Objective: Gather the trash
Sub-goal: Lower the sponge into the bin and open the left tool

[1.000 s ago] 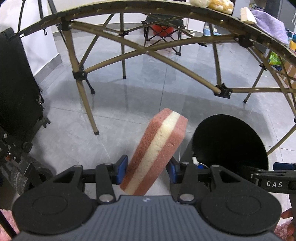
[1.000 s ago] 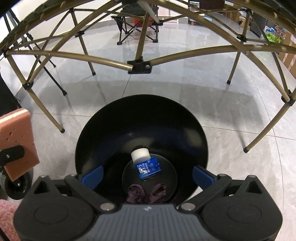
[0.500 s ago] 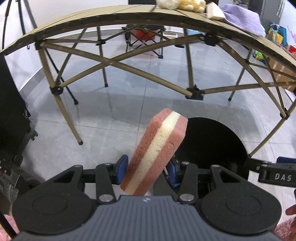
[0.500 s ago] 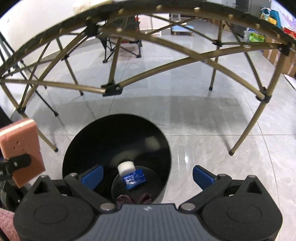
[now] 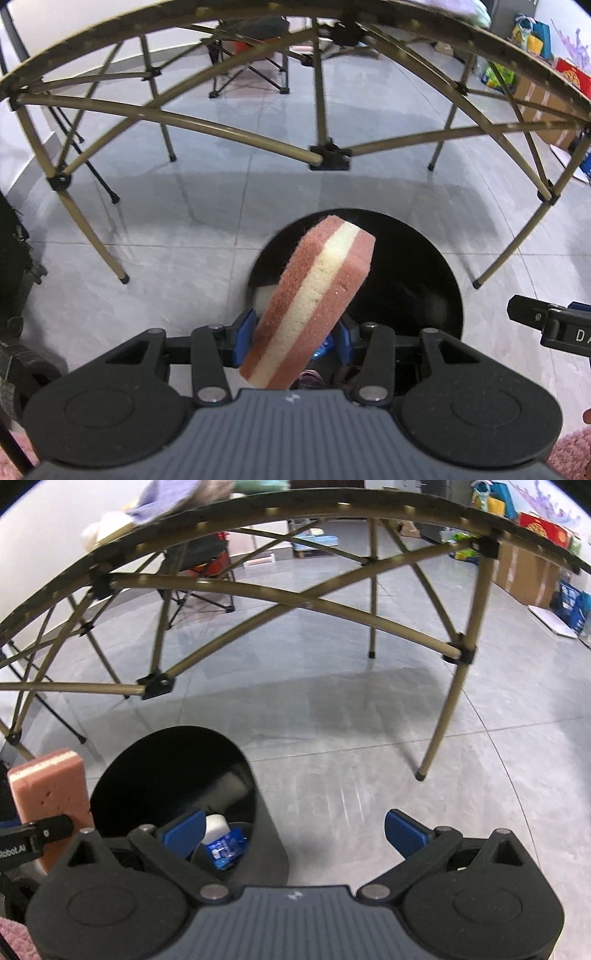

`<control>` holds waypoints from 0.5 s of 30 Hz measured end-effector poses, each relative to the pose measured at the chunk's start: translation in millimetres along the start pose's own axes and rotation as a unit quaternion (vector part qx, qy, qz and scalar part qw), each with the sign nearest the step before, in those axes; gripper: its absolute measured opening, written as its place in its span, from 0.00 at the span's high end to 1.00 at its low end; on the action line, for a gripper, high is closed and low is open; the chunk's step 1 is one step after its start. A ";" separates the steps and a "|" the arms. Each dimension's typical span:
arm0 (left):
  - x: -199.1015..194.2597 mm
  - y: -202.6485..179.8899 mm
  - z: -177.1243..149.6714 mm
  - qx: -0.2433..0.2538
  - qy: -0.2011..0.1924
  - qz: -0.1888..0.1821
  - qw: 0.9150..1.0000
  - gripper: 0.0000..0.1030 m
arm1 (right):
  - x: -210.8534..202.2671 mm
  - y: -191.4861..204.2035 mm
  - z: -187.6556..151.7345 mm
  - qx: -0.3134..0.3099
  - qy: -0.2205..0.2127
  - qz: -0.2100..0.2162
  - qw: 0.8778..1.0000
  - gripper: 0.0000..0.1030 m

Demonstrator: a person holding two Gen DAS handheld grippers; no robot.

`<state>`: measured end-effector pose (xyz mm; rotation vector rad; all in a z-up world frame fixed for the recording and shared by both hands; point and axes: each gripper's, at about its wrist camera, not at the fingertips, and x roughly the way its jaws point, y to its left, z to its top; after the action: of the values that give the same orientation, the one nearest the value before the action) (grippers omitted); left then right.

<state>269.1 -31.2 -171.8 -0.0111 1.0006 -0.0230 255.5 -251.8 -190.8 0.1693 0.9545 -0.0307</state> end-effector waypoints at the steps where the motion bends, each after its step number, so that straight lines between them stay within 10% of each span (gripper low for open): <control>1: 2.3 -4.1 0.3 0.002 0.003 -0.002 1.000 0.57 | 0.0 -3.7 -0.6 0.004 0.000 -0.002 1.000 0.00; 15: 41.4 -43.7 10.7 -0.001 0.066 -0.032 0.997 0.57 | 2.4 -49.0 -10.7 0.061 0.008 -0.016 0.998 0.00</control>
<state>299.8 -76.0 -199.9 -0.0434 1.1323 -0.0823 243.2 -298.3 -205.2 0.2666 0.9723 -0.1172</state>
